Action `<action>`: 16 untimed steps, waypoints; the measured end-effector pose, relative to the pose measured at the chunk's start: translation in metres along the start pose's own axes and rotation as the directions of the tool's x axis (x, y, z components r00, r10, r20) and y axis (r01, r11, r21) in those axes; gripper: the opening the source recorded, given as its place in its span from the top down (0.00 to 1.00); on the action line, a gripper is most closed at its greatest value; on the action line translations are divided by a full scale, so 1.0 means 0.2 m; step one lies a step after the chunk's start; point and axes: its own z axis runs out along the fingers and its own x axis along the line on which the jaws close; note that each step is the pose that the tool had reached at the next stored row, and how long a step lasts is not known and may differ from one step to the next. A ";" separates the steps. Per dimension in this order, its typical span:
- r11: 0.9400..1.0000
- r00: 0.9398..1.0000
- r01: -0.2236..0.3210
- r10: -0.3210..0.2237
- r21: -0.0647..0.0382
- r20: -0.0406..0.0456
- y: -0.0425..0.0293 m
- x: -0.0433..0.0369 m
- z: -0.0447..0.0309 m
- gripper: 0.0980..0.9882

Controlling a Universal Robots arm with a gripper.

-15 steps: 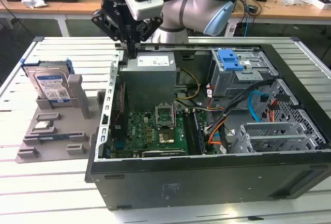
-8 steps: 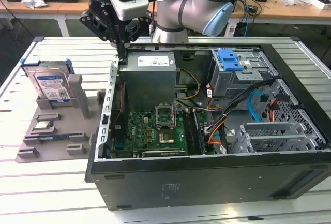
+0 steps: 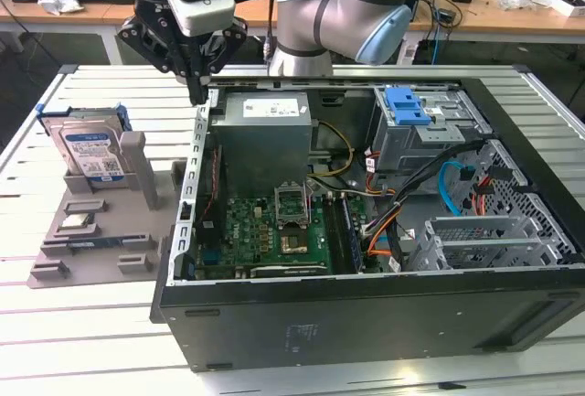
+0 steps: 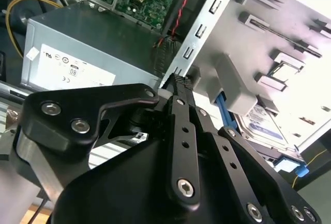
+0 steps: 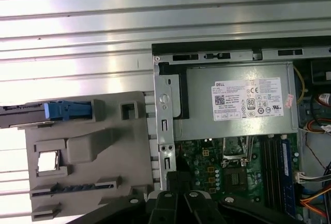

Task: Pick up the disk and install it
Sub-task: 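Reach for the disk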

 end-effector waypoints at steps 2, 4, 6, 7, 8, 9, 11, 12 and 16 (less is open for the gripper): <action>1.000 1.000 0.000 0.000 0.000 0.000 -0.001 0.016 0.000 0.99; 1.000 1.000 0.000 0.000 0.000 0.000 -0.003 0.037 -0.001 0.99; 1.000 1.000 0.000 0.000 0.000 0.000 -0.004 0.048 -0.001 0.99; 1.000 1.000 0.000 0.000 0.000 0.000 -0.004 0.057 -0.001 0.99; 1.000 1.000 0.000 0.000 0.000 0.000 -0.005 0.063 -0.002 0.99; 1.000 1.000 0.000 0.000 0.000 0.000 -0.005 0.070 -0.002 0.99; 1.000 1.000 0.000 0.000 0.000 0.000 -0.006 0.086 -0.002 0.99; 1.000 1.000 0.000 0.000 0.000 0.000 -0.007 0.093 -0.002 0.99; 1.000 1.000 0.000 0.000 0.000 0.000 -0.009 0.119 -0.003 0.99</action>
